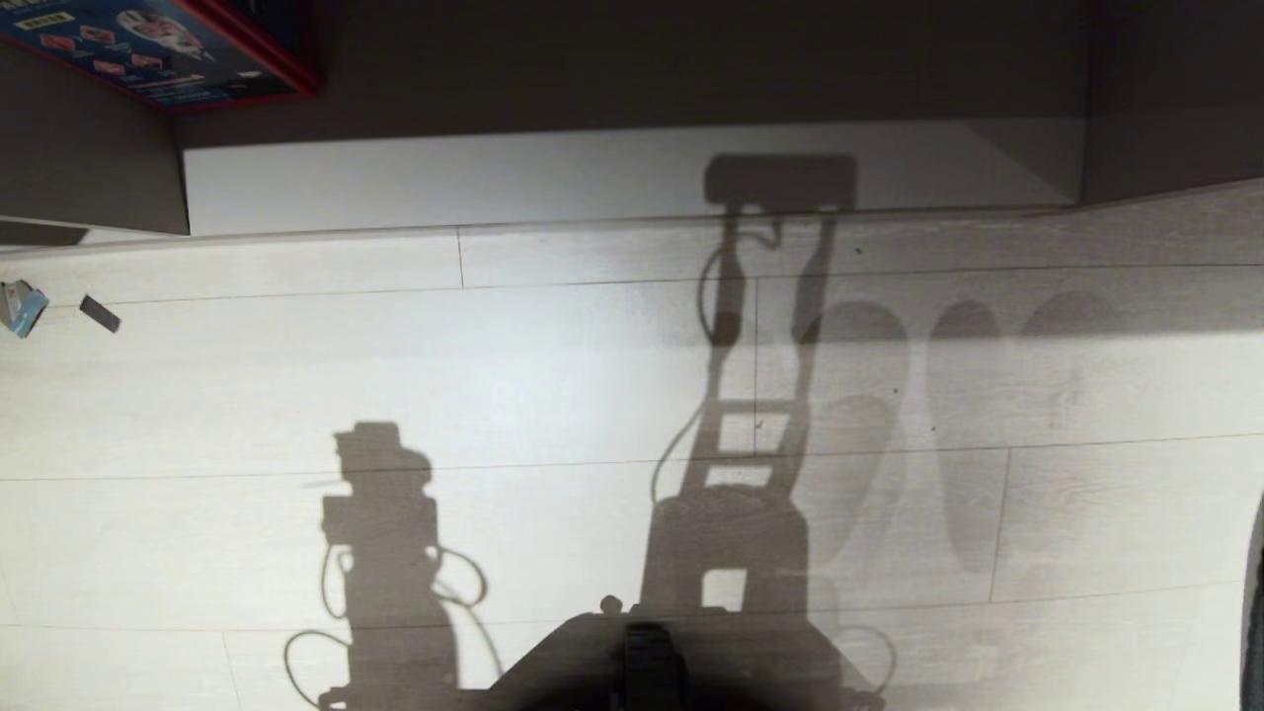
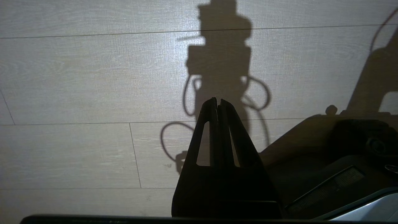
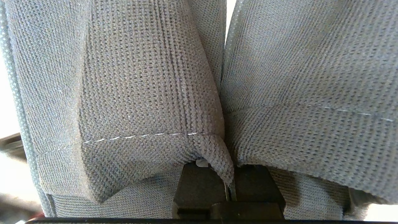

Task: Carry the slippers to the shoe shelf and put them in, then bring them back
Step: Place the slippers into the shoe cabinet

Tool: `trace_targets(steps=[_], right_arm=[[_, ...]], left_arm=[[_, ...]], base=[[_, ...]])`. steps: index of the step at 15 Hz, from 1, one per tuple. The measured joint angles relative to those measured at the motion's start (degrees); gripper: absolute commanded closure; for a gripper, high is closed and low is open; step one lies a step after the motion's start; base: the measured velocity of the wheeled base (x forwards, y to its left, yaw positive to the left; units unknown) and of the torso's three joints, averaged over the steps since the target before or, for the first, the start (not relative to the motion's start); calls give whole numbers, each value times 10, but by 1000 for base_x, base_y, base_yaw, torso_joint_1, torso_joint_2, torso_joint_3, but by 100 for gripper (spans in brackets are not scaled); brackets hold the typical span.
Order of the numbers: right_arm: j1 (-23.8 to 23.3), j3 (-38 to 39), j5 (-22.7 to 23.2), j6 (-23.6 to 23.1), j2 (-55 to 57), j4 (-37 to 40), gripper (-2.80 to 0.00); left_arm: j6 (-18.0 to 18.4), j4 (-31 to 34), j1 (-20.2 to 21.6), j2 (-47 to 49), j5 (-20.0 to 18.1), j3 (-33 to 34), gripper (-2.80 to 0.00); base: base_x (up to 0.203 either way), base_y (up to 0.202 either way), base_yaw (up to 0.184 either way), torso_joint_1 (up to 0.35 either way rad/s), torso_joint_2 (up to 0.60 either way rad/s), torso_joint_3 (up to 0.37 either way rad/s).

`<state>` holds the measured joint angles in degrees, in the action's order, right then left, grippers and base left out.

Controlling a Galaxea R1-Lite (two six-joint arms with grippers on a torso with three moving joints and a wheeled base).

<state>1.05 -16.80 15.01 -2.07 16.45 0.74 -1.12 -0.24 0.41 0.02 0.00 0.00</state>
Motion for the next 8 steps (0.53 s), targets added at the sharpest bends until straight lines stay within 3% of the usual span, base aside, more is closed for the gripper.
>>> trace_targets(steps=[2, 4, 6, 8], right_arm=[[1, -41, 71, -9, 82, -4, 0], [2, -73, 112, -28, 164, -27, 0], [2, -99, 121, -43, 249, -80, 0], [2, -132, 95, -49, 336, -149, 0]], left_arm=[[0, 0, 0, 0, 0, 0, 0], [0, 0, 0, 0, 0, 0, 0], [0, 0, 0, 0, 0, 0, 0], [0, 0, 0, 0, 0, 0, 0]], base=[[0, 0, 0, 0, 0, 0], [0, 0, 0, 0, 0, 0], [0, 0, 0, 0, 0, 0], [0, 0, 0, 0, 0, 0]])
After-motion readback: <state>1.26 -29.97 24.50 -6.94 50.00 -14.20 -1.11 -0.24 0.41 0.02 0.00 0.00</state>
